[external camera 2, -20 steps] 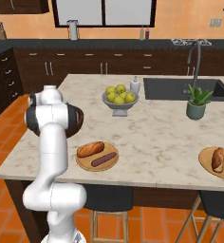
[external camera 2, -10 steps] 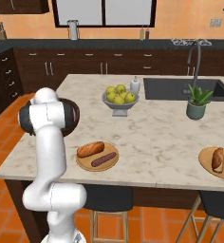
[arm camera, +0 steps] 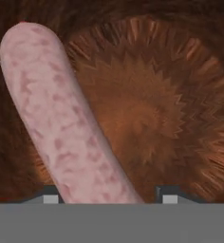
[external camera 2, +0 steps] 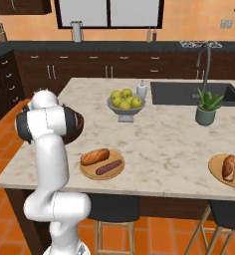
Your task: Place one bun and one sausage from the bowl on each plate.
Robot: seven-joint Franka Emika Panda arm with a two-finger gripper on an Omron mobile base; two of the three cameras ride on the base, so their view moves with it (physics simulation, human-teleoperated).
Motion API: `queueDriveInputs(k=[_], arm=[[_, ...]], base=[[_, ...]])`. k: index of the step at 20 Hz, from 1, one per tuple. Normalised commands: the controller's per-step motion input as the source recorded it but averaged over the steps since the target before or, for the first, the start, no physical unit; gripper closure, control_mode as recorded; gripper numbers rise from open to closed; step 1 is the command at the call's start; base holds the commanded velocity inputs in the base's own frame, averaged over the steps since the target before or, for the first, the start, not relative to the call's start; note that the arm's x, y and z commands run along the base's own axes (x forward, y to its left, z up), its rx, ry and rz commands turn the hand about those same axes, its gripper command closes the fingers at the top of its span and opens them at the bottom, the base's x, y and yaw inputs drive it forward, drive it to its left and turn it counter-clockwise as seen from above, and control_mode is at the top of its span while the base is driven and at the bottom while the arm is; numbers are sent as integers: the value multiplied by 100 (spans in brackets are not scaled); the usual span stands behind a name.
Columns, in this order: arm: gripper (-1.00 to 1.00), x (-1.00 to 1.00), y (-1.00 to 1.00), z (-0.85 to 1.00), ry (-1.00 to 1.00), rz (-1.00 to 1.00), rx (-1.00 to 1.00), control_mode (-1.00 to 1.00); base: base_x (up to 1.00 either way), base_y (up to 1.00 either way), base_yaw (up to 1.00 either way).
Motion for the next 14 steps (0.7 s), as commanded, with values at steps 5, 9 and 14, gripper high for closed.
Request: queueDriveInputs(k=[5, 9, 14], arm=[[100, -59, -58, 100, -20, -8, 2, -100], [100, -100, -100, 100, -21, -14, 13, -100], [100, -100, -84, 90, -21, -13, 15, -100]], base=[[0, 0, 0], [0, 0, 0], [0, 0, 0]])
